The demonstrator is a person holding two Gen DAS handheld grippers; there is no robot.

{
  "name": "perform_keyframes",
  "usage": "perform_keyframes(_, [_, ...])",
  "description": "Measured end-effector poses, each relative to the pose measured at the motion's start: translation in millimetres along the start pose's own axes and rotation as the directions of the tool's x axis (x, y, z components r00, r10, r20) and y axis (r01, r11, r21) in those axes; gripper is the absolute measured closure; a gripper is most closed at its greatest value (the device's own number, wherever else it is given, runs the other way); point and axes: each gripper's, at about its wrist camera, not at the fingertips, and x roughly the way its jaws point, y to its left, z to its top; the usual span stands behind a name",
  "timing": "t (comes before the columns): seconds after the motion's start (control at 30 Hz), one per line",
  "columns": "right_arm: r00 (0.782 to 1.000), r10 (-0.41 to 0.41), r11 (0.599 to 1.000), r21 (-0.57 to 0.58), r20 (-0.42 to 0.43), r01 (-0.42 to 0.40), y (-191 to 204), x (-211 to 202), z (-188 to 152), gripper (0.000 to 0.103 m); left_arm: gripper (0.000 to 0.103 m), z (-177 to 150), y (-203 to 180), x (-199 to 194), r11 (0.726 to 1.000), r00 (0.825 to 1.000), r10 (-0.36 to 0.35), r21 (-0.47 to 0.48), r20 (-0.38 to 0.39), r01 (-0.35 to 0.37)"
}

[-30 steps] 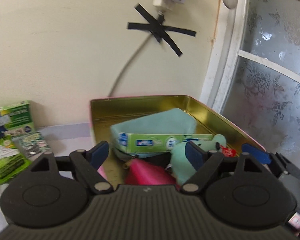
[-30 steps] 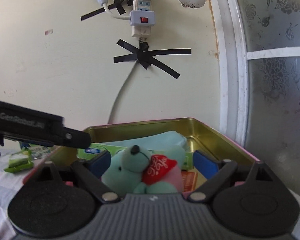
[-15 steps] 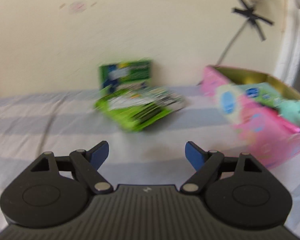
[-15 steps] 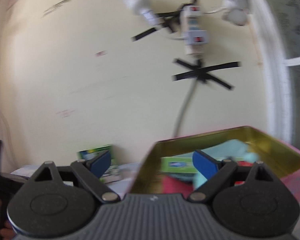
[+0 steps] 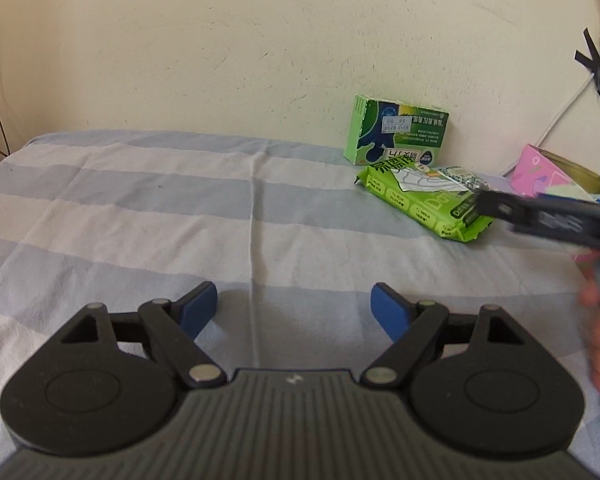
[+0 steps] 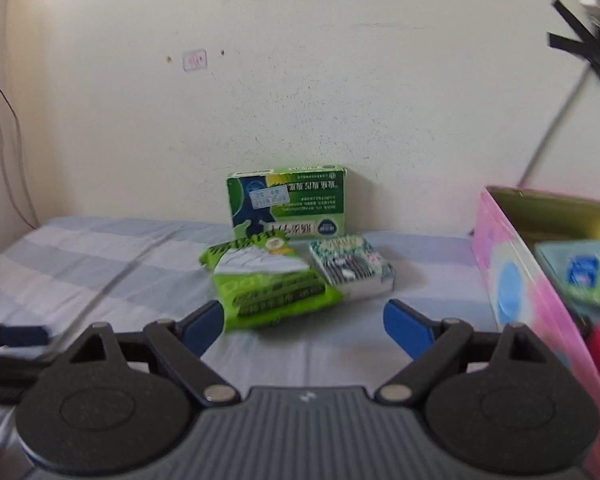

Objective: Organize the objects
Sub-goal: 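Grasp the green shoe-wipe packet with the right gripper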

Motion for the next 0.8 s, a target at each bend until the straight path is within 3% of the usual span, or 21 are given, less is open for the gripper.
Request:
perform_keyframes(0.2, [0.997, -0.032, 0.999, -0.006, -0.076, 0.031, 8, 62, 16, 0.012, 0.009, 1, 4, 2, 0.998, 0.999, -0.038, -0.044, 0.004, 0.038])
perform_keyframes(0.4, [0.995, -0.022, 1.0, 0.009, -0.094, 0.023, 9, 81, 24, 0.007, 0.007, 3, 3, 4, 0.998, 0.999, -0.034, -0.058, 0.002, 0.034])
perform_keyframes(0.5, [0.995, 0.047, 0.998, -0.028, -0.089, -0.05, 20, 78, 25, 0.019, 0.007, 3, 6, 4, 0.997, 0.999, -0.041, -0.072, 0.005, 0.042])
perform_keyframes(0.53, [0.992, 0.079, 0.995, -0.054, -0.103, -0.085, 26, 79, 24, 0.019, 0.007, 2, 6, 4, 0.996, 0.999, -0.042, -0.074, 0.006, 0.043])
perform_keyframes(0.63, [0.984, 0.048, 0.988, -0.134, -0.172, -0.072, 39, 92, 24, 0.014, 0.007, 2, 7, 4, 0.996, 0.999, -0.043, -0.077, 0.007, 0.044])
perform_keyframes(0.77, [0.969, 0.089, 0.993, -0.056, -0.23, -0.105, 28, 107, 30, 0.011, 0.007, 2, 7, 3, 0.996, 0.999, -0.046, -0.08, 0.007, 0.047])
perform_keyframes(0.8, [0.969, 0.1, 0.992, -0.05, -0.228, -0.115, 28, 106, 30, 0.017, 0.007, 2, 7, 3, 0.996, 0.999, -0.048, -0.081, 0.007, 0.049])
